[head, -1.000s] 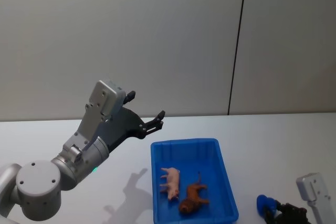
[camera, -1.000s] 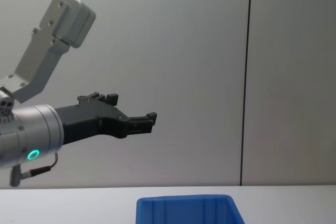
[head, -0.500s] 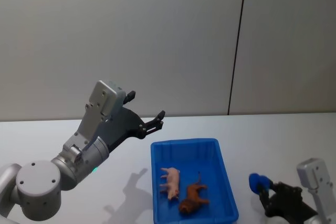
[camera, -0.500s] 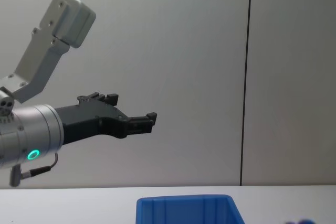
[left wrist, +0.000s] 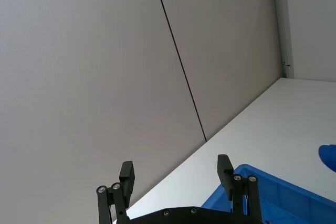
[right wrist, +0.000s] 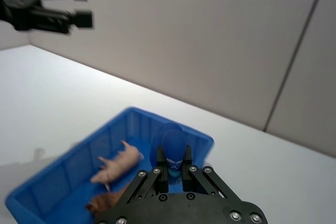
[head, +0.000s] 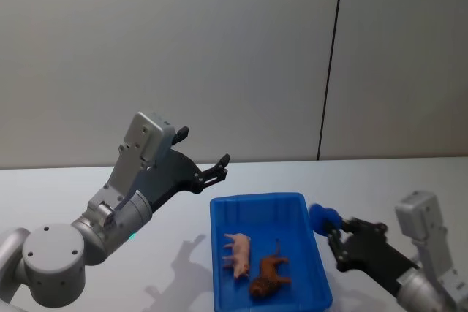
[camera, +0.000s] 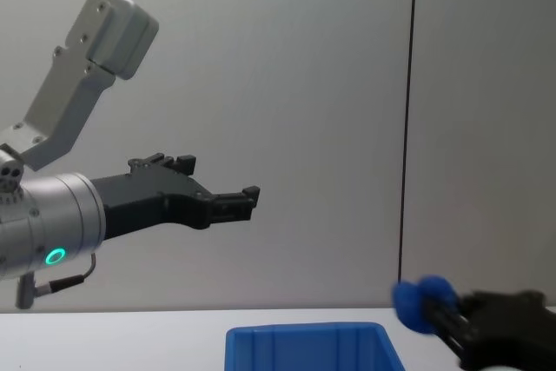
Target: Pick up the two dolls from the table and place them into the box.
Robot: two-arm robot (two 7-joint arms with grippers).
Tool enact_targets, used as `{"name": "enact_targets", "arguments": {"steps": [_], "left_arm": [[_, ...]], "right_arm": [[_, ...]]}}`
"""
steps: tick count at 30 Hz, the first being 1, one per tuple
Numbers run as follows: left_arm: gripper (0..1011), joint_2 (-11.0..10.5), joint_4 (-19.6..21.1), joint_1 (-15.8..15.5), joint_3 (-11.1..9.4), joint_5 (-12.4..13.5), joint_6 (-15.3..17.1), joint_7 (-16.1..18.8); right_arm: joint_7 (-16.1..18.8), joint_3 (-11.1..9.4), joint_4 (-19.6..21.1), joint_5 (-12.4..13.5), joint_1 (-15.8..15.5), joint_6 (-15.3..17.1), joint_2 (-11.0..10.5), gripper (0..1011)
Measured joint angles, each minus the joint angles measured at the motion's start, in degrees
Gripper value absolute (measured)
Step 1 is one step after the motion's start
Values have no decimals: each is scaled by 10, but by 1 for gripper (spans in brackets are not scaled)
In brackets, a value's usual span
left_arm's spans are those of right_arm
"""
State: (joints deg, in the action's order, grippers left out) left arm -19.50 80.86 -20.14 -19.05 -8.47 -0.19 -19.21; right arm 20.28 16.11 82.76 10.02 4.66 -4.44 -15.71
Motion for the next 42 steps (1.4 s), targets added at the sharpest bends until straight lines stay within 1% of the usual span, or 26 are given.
{"name": "enact_targets", "arguments": {"steps": [2,4,5,7,8,10,12,13,19,20,21,25,27,28,30,33,42], "left_arm": [[1001,0,0,0,0,0,0,0],[1001,0,0,0,0,0,0,0],[1001,0,0,0,0,0,0,0],[1001,0,0,0,0,0,0,0],[1001,0,0,0,0,0,0,0],[1001,0,0,0,0,0,0,0],[1001,0,0,0,0,0,0,0],[1001,0,0,0,0,0,0,0],[1001,0,0,0,0,0,0,0],[1001,0,0,0,0,0,0,0],[1001,0,0,0,0,0,0,0],[1001,0,0,0,0,0,0,0],[1001,0,0,0,0,0,0,0],[1001,0,0,0,0,0,0,0],[1001,0,0,0,0,0,0,0],[1001,0,0,0,0,0,0,0],[1001,0,0,0,0,0,0,0]], "right_arm": [[12,4,-2,-3,9,-6,7,127],[19,7,-4,-5,15,-8,12,161],[25,9,-7,-8,20,-11,16,213],[31,11,-11,-10,25,-12,19,248],[36,14,-16,-12,31,-12,24,305],[40,15,-20,-14,36,-12,27,351],[43,18,-26,-17,42,-10,31,434],[44,19,-29,-19,44,-9,33,449],[44,21,-44,-21,53,1,39,652],[43,21,-45,-21,54,2,39,652],[41,21,-47,-21,55,4,40,708],[35,19,-49,-17,55,5,39,832],[33,18,-49,-15,54,5,39,868],[30,18,-49,-13,52,5,38,917],[27,17,-47,-10,51,4,37,980],[24,16,-46,-7,49,3,36,1004],[18,14,-43,-1,46,1,33,1003]]}}
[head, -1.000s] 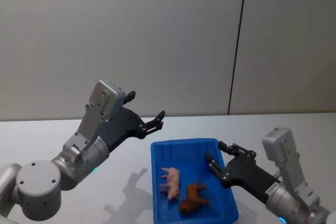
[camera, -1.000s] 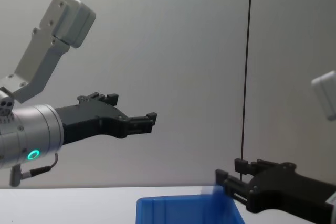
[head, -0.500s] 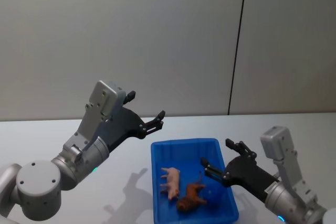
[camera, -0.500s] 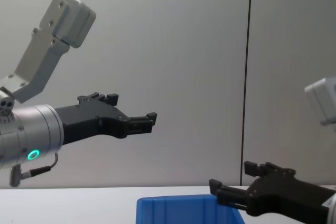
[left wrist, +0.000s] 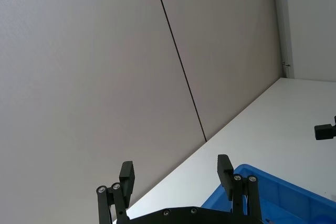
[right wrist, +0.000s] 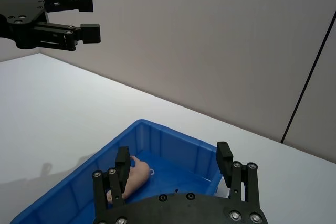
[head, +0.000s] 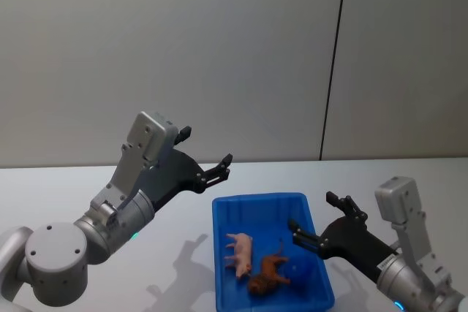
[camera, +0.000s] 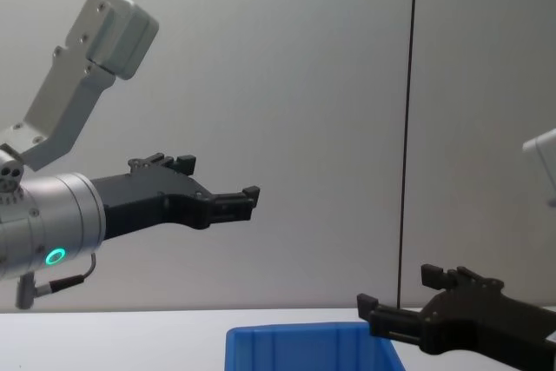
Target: Pick up the two dolls from the table and place them into the box.
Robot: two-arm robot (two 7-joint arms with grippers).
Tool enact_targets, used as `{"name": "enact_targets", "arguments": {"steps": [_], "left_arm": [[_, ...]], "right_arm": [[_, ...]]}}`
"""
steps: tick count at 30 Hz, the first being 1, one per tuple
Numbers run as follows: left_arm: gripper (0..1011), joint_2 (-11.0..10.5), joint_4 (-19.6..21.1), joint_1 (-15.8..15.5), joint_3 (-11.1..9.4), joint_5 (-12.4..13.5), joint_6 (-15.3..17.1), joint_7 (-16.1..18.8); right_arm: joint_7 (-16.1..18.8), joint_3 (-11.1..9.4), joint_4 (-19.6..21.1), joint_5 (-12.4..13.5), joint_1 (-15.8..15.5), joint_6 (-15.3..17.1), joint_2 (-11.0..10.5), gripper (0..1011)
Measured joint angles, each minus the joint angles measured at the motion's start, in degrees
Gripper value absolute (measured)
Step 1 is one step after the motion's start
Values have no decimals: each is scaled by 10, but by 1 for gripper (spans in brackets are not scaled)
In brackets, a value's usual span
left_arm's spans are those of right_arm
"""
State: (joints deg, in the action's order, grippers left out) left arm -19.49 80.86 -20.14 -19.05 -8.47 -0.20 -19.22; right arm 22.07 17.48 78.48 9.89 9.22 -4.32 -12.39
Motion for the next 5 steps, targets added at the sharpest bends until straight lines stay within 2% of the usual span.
{"name": "enact_targets", "arguments": {"steps": [5], "left_arm": [[1001,0,0,0,0,0,0,0]], "right_arm": [[-2,-1,1,2,-1,-1,-1,1003]]}}
